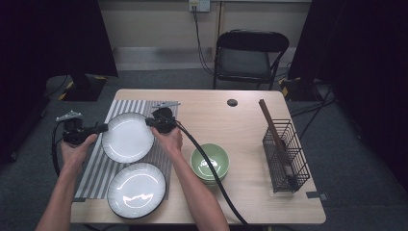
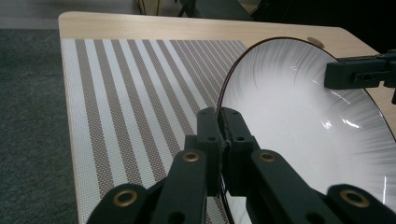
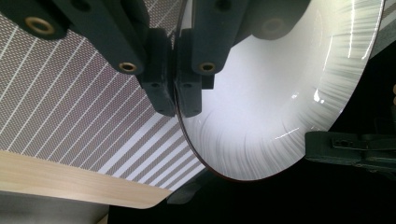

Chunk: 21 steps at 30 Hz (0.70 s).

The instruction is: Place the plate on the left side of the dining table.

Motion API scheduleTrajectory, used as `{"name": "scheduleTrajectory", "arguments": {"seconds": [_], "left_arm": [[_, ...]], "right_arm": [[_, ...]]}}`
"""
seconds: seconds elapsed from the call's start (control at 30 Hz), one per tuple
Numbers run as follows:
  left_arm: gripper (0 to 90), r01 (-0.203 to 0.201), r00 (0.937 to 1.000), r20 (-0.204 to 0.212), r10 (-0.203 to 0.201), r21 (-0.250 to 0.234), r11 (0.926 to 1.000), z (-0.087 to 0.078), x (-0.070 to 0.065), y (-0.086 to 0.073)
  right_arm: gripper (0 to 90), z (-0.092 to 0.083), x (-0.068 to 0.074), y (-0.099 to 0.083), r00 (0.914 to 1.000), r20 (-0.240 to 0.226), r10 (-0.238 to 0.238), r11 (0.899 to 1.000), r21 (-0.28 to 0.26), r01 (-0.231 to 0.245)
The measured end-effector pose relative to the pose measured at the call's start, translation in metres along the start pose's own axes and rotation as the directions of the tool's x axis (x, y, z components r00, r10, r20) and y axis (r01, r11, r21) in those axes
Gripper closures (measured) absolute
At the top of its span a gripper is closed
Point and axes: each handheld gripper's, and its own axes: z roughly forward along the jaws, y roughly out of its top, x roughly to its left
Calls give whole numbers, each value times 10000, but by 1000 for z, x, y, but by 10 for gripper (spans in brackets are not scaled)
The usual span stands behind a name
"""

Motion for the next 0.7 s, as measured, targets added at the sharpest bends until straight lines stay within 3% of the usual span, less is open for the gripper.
{"name": "scheduleTrajectory", "arguments": {"seconds": [0.3,0.7], "left_arm": [[877,88,10000,11,-88,163,9998,20,2,-4],[874,392,9992,5,-392,423,9983,34,9,-17]], "right_arm": [[855,9,-13,-6,9992,330,225,9994,242,-233],[852,19,-19,-16,9976,573,392,9975,562,-424]]}}
